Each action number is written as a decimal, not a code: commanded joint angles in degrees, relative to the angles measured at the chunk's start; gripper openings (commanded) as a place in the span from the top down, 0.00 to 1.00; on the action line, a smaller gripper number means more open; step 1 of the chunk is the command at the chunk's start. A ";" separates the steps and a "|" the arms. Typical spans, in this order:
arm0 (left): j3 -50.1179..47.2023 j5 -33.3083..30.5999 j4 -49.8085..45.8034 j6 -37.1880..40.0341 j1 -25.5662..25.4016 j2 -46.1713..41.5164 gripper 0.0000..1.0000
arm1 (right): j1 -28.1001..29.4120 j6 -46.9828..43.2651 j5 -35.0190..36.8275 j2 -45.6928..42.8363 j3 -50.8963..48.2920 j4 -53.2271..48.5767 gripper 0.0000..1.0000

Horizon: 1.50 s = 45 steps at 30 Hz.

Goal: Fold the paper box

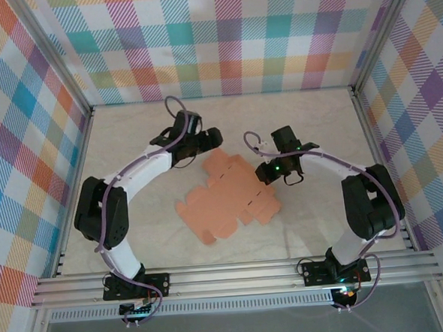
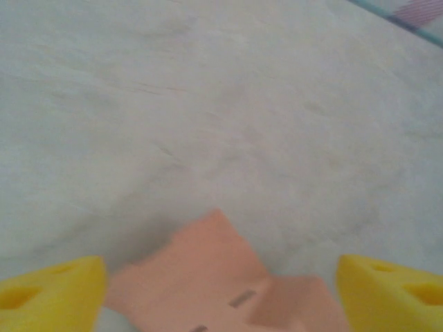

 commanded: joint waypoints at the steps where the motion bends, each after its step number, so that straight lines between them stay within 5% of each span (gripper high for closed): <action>1: -2.84 1.04 -1.59 0.77 4.51 0.10 0.06 | 1.59 -9.62 4.04 -1.36 -0.43 4.11 1.00; 10: -3.31 4.59 -1.73 1.95 14.18 3.39 0.10 | 4.38 -19.58 6.64 -3.32 -2.90 11.34 1.00; 14: -1.72 5.75 -3.30 2.88 15.91 7.11 0.18 | 7.22 -24.88 14.11 -2.53 -4.31 13.50 1.00; 25: -2.29 10.16 -1.59 2.07 15.83 12.56 0.28 | 14.15 -31.77 31.81 -1.13 -7.38 22.64 1.00; 38: -6.44 16.98 1.07 3.12 10.98 11.53 0.55 | 15.56 -30.04 31.63 -0.99 -8.74 25.26 1.00; 45: -11.23 19.29 2.41 3.10 9.10 8.19 0.58 | 17.75 -35.84 37.90 -0.07 -9.76 27.66 1.00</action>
